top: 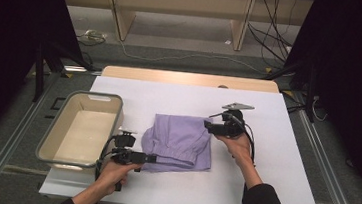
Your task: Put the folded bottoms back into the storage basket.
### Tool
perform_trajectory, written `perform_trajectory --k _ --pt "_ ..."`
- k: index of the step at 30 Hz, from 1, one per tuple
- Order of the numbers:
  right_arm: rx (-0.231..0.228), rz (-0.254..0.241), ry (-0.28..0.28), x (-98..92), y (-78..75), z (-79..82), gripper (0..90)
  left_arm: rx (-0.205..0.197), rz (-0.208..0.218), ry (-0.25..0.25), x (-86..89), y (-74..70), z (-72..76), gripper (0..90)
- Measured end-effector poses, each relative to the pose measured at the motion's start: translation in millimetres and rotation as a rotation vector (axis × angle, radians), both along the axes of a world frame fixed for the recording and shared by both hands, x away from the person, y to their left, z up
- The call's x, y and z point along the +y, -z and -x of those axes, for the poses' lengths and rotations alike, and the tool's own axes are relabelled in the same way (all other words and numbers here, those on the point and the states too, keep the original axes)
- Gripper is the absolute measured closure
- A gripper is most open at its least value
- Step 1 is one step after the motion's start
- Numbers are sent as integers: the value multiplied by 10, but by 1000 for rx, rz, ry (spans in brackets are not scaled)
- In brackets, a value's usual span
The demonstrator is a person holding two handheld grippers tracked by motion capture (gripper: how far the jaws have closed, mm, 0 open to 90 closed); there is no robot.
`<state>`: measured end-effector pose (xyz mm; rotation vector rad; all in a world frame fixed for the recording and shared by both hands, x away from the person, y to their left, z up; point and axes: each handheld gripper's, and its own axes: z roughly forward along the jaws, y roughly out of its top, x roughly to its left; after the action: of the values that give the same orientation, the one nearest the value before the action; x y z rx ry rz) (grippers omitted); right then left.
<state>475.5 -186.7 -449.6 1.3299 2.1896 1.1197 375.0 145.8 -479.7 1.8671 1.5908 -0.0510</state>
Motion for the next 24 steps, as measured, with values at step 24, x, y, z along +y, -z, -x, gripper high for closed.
perform_trajectory --k 24 --pt "46 17 -1 73 96 -184 206 -27 26 25 -200 23 -96 375"
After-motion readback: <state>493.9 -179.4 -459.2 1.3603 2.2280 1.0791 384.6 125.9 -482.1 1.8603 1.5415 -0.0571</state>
